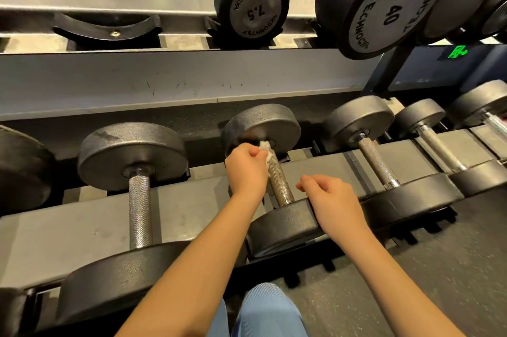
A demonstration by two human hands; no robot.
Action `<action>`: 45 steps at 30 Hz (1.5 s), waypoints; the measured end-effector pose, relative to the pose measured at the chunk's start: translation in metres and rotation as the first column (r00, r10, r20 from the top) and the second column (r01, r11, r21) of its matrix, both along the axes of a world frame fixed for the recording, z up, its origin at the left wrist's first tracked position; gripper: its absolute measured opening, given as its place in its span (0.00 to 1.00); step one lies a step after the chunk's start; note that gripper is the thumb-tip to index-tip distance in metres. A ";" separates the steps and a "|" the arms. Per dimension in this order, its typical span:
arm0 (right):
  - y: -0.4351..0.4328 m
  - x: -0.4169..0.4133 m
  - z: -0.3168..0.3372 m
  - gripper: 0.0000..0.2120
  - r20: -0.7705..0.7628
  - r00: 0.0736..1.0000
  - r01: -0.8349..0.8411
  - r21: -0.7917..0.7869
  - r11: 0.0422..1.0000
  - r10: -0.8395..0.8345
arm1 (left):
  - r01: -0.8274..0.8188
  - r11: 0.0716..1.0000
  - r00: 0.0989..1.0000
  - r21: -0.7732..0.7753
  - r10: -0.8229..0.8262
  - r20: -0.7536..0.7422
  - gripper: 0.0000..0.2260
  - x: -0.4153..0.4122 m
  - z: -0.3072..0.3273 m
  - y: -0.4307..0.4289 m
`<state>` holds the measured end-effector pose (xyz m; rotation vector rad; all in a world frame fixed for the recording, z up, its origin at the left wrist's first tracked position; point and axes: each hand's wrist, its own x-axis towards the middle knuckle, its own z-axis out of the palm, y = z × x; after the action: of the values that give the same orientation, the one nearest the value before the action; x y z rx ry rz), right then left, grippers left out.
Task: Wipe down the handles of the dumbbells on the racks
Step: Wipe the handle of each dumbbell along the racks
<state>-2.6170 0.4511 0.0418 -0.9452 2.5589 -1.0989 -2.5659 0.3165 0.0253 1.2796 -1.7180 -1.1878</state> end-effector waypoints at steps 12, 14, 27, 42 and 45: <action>-0.001 0.000 0.001 0.16 0.003 1.000 0.018 -0.003 1.000 -0.018 | 0.329 0.943 0.918 -0.059 -0.304 0.257 0.07 0.022 0.005 0.015; -0.001 0.001 0.002 0.16 0.010 1.000 0.017 -0.007 1.000 -0.017 | 0.251 0.964 0.955 -0.087 -0.232 0.183 0.04 0.019 0.005 0.011; -0.001 0.001 0.003 0.17 0.030 1.000 0.008 0.007 1.000 -0.008 | 0.422 0.906 0.850 0.013 -0.401 0.343 0.08 0.028 0.004 0.020; -0.005 -0.007 0.004 0.07 0.168 0.982 -0.081 -0.059 0.995 0.090 | 0.424 0.903 0.894 0.060 -0.429 0.131 0.05 0.026 0.021 0.020; -0.015 -0.019 0.009 0.01 0.254 0.960 -0.075 -0.187 0.979 0.122 | 0.451 0.889 0.892 0.084 -0.453 0.008 0.06 0.025 0.025 0.020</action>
<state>-2.6365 0.4364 0.0510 -0.8868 2.2068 -1.3400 -2.5409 0.3368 0.0504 0.9634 -2.0788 -1.5184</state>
